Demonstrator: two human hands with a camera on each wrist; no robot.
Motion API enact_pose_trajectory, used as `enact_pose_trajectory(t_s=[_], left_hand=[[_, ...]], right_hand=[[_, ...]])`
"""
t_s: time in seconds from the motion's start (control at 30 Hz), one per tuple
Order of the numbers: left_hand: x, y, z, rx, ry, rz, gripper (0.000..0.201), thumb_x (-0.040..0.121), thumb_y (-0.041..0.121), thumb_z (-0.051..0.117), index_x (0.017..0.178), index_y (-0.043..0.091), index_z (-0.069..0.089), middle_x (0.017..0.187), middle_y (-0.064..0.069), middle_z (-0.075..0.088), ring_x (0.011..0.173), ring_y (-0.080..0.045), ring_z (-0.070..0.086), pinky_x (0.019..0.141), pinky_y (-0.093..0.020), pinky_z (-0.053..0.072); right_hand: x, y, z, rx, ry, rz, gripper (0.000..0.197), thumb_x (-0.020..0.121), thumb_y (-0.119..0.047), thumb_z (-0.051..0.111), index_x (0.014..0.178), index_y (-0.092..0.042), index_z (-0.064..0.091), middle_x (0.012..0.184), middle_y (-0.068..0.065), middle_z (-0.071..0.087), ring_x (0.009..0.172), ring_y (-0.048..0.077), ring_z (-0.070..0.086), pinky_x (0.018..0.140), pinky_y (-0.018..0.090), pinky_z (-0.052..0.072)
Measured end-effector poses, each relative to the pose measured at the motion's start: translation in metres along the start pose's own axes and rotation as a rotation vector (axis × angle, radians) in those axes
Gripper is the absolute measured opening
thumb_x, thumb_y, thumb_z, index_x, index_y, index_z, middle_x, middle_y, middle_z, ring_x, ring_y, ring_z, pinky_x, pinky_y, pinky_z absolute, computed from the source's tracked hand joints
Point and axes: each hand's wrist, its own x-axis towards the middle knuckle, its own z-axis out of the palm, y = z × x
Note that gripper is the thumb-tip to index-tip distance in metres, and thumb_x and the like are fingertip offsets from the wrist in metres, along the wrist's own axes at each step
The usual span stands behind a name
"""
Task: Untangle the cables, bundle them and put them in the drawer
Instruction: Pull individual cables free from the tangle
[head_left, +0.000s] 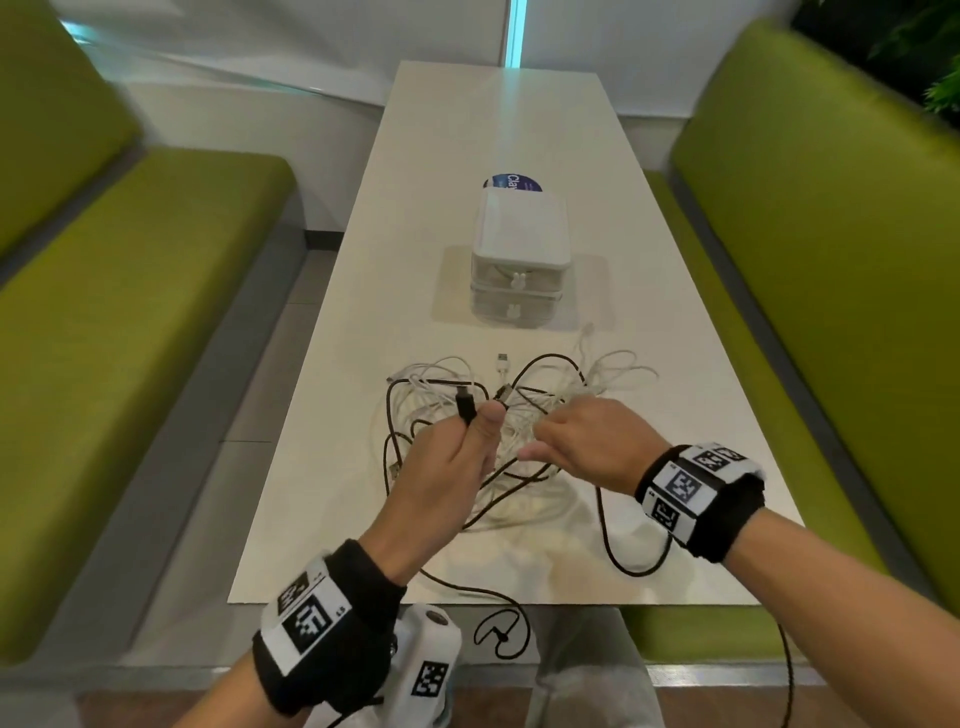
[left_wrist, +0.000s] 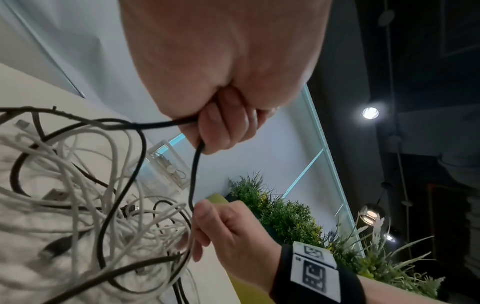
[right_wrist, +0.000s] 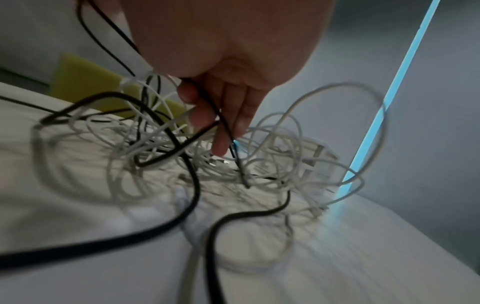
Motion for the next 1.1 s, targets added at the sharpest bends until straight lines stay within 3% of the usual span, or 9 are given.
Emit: enact_pose_trajectory(t_s=[0.13, 0.27, 0.37, 0.5, 0.67, 0.8, 0.87, 0.93, 1.1], left_hand=[[0.001, -0.004, -0.004, -0.012, -0.09, -0.067, 0.056, 0.094, 0.061, 0.032, 0.052, 0.024, 0.031, 0.052, 0.009, 0.025, 0.049, -0.012, 0.022, 0.049, -0.027, 0.018], [-0.003, -0.011, -0.003, 0.056, -0.136, -0.111, 0.054, 0.09, 0.062, 0.034, 0.056, 0.021, 0.032, 0.05, 0.011, 0.028, 0.047, -0.009, 0.024, 0.049, -0.025, 0.02], [-0.003, -0.017, -0.005, 0.049, -0.095, -0.112, 0.058, 0.085, 0.073, 0.031, 0.059, 0.022, 0.029, 0.053, 0.011, 0.025, 0.05, -0.011, 0.022, 0.049, -0.027, 0.018], [0.003, -0.015, 0.0, -0.009, -0.017, -0.044, 0.051, 0.086, 0.076, 0.029, 0.06, 0.032, 0.033, 0.054, 0.014, 0.028, 0.05, -0.01, 0.023, 0.049, -0.031, 0.018], [0.008, 0.001, 0.012, 0.089, 0.156, 0.075, 0.034, 0.096, 0.048, 0.047, 0.064, 0.036, 0.044, 0.051, 0.015, 0.039, 0.05, -0.005, 0.034, 0.052, -0.02, 0.027], [0.01, -0.008, 0.012, 0.036, 0.204, 0.075, 0.025, 0.086, 0.032, 0.073, 0.068, 0.026, 0.056, 0.056, 0.009, 0.037, 0.054, -0.009, 0.034, 0.055, -0.025, 0.032], [0.009, -0.008, 0.014, -0.004, 0.196, 0.068, 0.004, 0.09, 0.03, 0.067, 0.087, 0.028, 0.07, 0.05, 0.013, 0.032, 0.049, -0.006, 0.03, 0.052, -0.021, 0.028], [0.009, -0.009, 0.016, -0.046, 0.176, 0.032, 0.021, 0.099, 0.031, 0.053, 0.109, 0.03, 0.071, 0.045, 0.013, 0.033, 0.047, -0.005, 0.029, 0.05, -0.022, 0.027], [0.014, -0.019, 0.015, -0.046, 0.178, 0.008, 0.03, 0.104, 0.027, 0.04, 0.095, 0.022, 0.069, 0.064, -0.001, 0.05, 0.06, -0.019, 0.047, 0.062, -0.038, 0.04]], right_hand=[[0.002, 0.011, 0.006, -0.043, 0.044, 0.079, 0.082, 0.089, -0.072, 0.004, 0.07, -0.015, 0.06, 0.075, 0.001, 0.061, 0.068, 0.024, 0.061, 0.052, 0.032, 0.044], [0.005, 0.018, 0.006, -0.042, -0.132, 0.314, 0.091, 0.078, -0.078, 0.009, 0.091, -0.009, 0.066, 0.138, 0.008, 0.052, 0.112, 0.027, 0.058, 0.089, 0.039, 0.049], [0.0, 0.022, 0.006, 0.035, -0.064, 0.306, 0.07, 0.081, -0.074, 0.031, 0.079, -0.011, 0.061, 0.113, 0.005, 0.061, 0.1, 0.024, 0.056, 0.078, 0.032, 0.044], [-0.002, 0.002, -0.002, 0.092, 0.151, 0.225, 0.049, 0.085, -0.063, 0.047, 0.068, -0.018, 0.039, 0.072, -0.003, 0.043, 0.069, 0.016, 0.04, 0.06, 0.029, 0.031], [-0.004, -0.026, -0.011, 0.162, 0.057, 0.208, 0.048, 0.089, -0.063, 0.03, 0.084, -0.019, 0.048, 0.073, -0.006, 0.057, 0.066, 0.016, 0.054, 0.057, 0.034, 0.045], [-0.016, -0.028, -0.006, 0.294, 0.026, 0.163, 0.042, 0.096, -0.054, 0.025, 0.107, -0.025, 0.053, 0.086, -0.01, 0.061, 0.075, 0.012, 0.055, 0.065, 0.033, 0.048], [-0.021, -0.028, -0.008, 0.313, 0.046, 0.175, 0.031, 0.099, -0.045, 0.033, 0.09, -0.019, 0.048, 0.078, -0.008, 0.053, 0.069, 0.013, 0.048, 0.063, 0.031, 0.043], [-0.023, -0.029, -0.01, 0.317, 0.096, 0.189, 0.027, 0.1, -0.04, 0.035, 0.082, -0.021, 0.041, 0.072, -0.007, 0.049, 0.064, 0.013, 0.044, 0.059, 0.03, 0.038], [-0.028, -0.03, -0.007, 0.363, 0.199, 0.261, 0.045, 0.096, -0.05, 0.023, 0.093, -0.016, 0.052, 0.068, -0.003, 0.059, 0.059, 0.019, 0.052, 0.056, 0.034, 0.043]])
